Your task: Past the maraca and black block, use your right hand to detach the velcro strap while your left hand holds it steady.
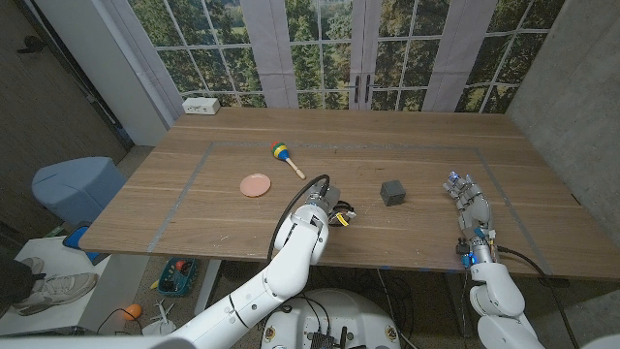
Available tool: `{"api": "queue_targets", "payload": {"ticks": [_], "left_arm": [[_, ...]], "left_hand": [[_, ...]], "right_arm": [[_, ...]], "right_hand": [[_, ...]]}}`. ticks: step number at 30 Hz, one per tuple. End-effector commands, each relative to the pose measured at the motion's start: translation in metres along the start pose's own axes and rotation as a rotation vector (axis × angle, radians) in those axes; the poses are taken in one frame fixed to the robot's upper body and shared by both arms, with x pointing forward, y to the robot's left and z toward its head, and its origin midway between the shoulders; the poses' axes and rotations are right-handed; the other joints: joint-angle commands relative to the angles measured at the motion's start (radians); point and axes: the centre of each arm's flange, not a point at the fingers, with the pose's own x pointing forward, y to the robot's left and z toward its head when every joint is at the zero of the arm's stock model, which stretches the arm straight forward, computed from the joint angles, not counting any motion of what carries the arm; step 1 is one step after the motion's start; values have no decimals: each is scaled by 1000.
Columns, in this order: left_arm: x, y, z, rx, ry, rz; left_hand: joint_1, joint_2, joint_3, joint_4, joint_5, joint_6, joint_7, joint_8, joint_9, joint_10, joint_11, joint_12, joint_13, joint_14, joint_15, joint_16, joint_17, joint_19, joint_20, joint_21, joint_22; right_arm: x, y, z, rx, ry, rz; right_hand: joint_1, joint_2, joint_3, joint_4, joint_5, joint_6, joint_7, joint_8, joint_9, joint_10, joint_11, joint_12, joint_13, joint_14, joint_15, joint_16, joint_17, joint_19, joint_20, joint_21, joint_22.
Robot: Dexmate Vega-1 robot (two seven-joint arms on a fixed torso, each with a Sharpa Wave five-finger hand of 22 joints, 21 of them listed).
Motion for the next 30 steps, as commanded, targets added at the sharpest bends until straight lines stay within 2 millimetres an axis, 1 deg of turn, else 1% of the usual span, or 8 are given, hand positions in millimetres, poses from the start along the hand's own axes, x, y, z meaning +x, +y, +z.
{"api": "queue_targets", "payload": {"ticks": [1, 5, 9, 14, 17, 20, 21, 30], "left_arm": [[6, -7, -2, 2, 24, 8], [10, -12, -3, 10, 39, -6], [13, -18, -5, 22, 55, -6], [18, -26, -6, 16, 62, -1], [18, -28, -7, 5, 58, 27], [19, -31, -9, -5, 61, 40], [20, -32, -9, -5, 63, 34], [27, -40, -11, -43, 47, 30]], "left_hand": [[-4, 10, -14, -2, -4, 33, 19, 12, 1, 22, -3, 9, 9, 12, -132, 13, 5, 14, -3, 10, 4], [-23, -6, -34, 0, -9, 45, 31, 12, -1, 23, 2, 9, 15, 13, -133, 17, 6, 14, -7, 12, 5], [-33, -21, -49, -4, -10, 72, 22, 18, -1, 38, 2, 15, 21, 15, -135, 19, 4, 12, -11, 14, 5], [-33, -24, -56, -6, -10, 92, 29, 23, -2, 51, 5, 20, 26, 19, -135, 22, 3, 15, -12, 18, 6], [1, 6, -36, -18, -1, 138, 16, 34, -3, 76, -4, 29, 37, 41, -149, 29, -2, 35, -16, 30, 7], [31, 31, -24, -19, 3, 188, 8, 47, -3, 89, -2, 33, 48, 53, -158, 35, -3, 53, -19, 45, 8], [43, 34, -23, -21, 4, 221, 17, 57, -1, 97, -9, 36, 53, 61, -166, 39, -4, 62, -24, 52, 9], [74, 50, -17, -21, 4, 251, 44, 65, 5, 105, -17, 36, 64, 68, -173, 46, -2, 72, -28, 66, 10]], "right_arm": [[-1, -1, 1, -22, -6, -12], [1, 1, 1, -32, -6, -13], [3, 1, 0, -37, -2, -16], [4, 2, 0, -41, 4, -21], [5, 2, -1, -48, 6, -23], [6, 3, -2, -58, 9, -26], [7, 3, -2, -60, 9, -22], [7, 2, -2, -74, 19, -34]], "right_hand": [[-11, -5, -4, 5, -2, 17, 1, 10, 3, 15, 7, 8, 2, 19, -1, 8, -1, 16, 1, -2, 2], [-12, -5, -4, 5, -2, 22, 2, 11, 3, 23, 8, 11, 3, 29, -2, 13, -2, 21, 2, -3, 2], [-13, -4, -4, 5, -2, 26, 3, 11, 4, 27, 8, 12, 4, 37, 0, 16, -2, 28, 2, -4, 2], [-14, -4, -4, 5, -2, 30, 2, 12, 4, 32, 6, 14, 6, 50, 2, 21, -2, 33, 4, -5, 3], [-15, -4, -4, 5, -2, 32, 1, 12, 4, 36, 8, 16, 6, 54, 4, 23, -2, 36, 6, -6, 3], [-16, -4, -4, 5, -2, 34, 1, 12, 4, 38, 10, 17, 7, 57, 4, 25, -2, 39, 7, -6, 3], [-16, -4, -4, 6, -2, 34, 2, 12, 4, 37, 9, 16, 8, 60, 5, 26, -2, 39, 6, -7, 3], [-19, -4, -5, 6, -2, 36, 2, 10, 5, 45, 8, 20, 11, 76, 4, 33, -1, 47, 9, -9, 4]]}}
